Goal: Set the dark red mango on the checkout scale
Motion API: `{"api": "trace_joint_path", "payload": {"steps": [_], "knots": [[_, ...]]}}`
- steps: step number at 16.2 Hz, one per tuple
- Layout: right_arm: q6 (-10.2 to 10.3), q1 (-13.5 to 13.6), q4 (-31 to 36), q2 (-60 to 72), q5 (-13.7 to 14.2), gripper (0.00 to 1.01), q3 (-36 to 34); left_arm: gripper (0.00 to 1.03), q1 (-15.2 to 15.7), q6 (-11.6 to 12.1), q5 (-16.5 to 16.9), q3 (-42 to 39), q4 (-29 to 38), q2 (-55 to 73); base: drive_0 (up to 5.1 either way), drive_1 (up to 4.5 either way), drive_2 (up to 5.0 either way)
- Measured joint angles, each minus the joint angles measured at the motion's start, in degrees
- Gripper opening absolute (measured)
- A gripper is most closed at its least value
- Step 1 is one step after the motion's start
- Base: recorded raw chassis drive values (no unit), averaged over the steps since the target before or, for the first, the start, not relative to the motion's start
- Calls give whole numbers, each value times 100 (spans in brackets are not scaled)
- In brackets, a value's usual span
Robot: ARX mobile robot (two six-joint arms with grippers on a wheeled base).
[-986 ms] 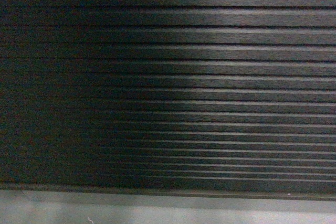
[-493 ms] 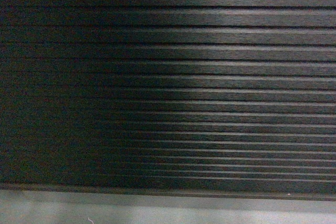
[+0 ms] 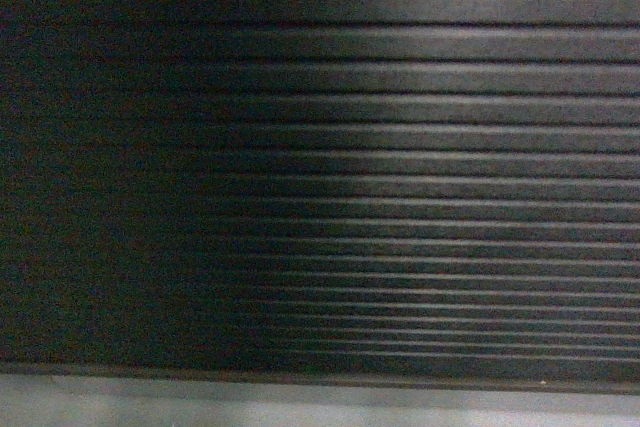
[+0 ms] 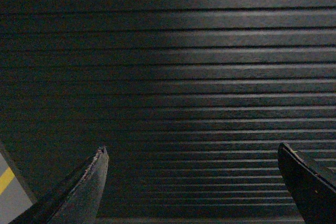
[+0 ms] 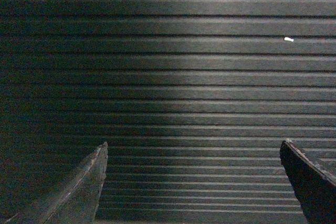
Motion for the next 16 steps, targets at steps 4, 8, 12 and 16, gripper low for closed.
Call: {"api": "trace_joint_path", "payload": {"steps": [4, 8, 12, 16], "knots": [[-4, 0, 20, -2, -9, 98, 0, 98, 0, 0, -11, 0, 17, 0, 0, 0, 0], [2, 0, 26, -2, 2, 98, 0, 98, 0, 2, -4, 0, 22, 0, 0, 0, 0], [7, 0, 22, -2, 4, 98, 0, 98, 0, 0, -7, 0, 22, 0, 0, 0, 0], [4, 0, 20, -2, 4, 98, 0, 98, 0, 2, -4, 0, 20, 0, 0, 0, 0]]}}
